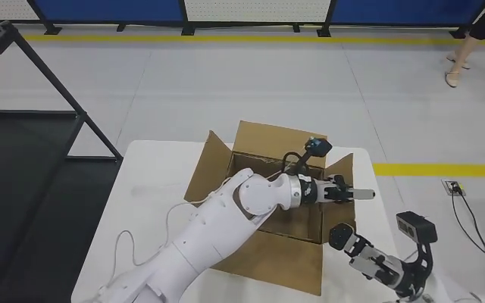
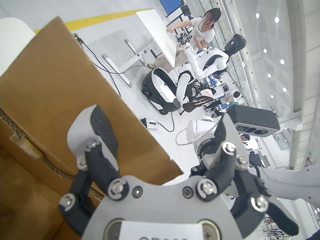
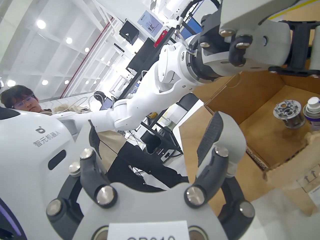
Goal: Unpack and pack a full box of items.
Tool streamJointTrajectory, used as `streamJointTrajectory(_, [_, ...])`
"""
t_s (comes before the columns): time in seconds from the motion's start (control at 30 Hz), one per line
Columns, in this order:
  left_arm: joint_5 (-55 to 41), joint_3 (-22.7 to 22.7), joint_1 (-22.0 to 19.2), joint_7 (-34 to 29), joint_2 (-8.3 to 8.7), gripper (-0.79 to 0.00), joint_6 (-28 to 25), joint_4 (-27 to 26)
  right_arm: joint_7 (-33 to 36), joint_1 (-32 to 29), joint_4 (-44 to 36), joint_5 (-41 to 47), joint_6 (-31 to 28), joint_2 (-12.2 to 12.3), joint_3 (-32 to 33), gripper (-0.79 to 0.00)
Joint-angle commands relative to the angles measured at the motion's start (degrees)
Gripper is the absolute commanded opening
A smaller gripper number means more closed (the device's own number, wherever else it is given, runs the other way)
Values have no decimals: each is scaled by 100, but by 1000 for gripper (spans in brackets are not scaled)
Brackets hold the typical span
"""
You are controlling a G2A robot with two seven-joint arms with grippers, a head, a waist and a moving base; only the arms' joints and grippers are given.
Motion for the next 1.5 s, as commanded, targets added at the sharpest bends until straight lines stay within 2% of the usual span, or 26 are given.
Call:
streamJointTrajectory(0.0, [-12, -3, -40, -14, -48, 0, -72, 137, -220, -49, -58, -271, 43, 0, -2, 0])
streamJointTrajectory(0.1, [-41, -109, -60, -10, -66, 0, -237, 203, -541, -73, -45, -612, 136, 6, 46, 0])
streamJointTrajectory(0.2, [69, -304, -4, -24, 4, 0, -372, 125, -806, -2, 15, -775, 254, 15, 70, 0])
streamJointTrajectory(0.3, [301, -639, 93, -13, 157, 0, -443, -100, -973, 53, 86, -948, 462, 32, 103, 0])
streamJointTrajectory(0.4, [625, -1129, 319, -11, 386, 0, -446, -590, -1061, 22, 109, -1026, 535, 46, 111, 0])
streamJointTrajectory(0.5, [1033, -1782, 796, -88, 672, 0, -379, -1451, -1176, -11, 144, -1113, 648, 62, 163, 0])
streamJointTrajectory(0.67, [1801, -2994, 2048, -262, 1099, 0, -73, -3530, -1386, -19, 146, -1296, 912, 84, 199, 0])
streamJointTrajectory(0.8, [2213, -3826, 3110, -122, 1301, 0, -39, -4991, -1485, 30, 146, -1736, 1378, 109, 169, 0])
streamJointTrajectory(0.93, [2235, -4571, 4048, 227, 1421, 0, -269, -5941, -1570, 26, 116, -1924, 1584, 115, 129, 0])
streamJointTrajectory(0.97, [2218, -4699, 4199, 282, 1438, 0, -326, -6073, -1570, 26, 116, -1924, 1584, 115, 129, 0])
streamJointTrajectory(1.47, [2218, -4699, 4199, 282, 1438, 0, -326, -6073, -1570, 26, 116, -1924, 1584, 115, 129, 0])
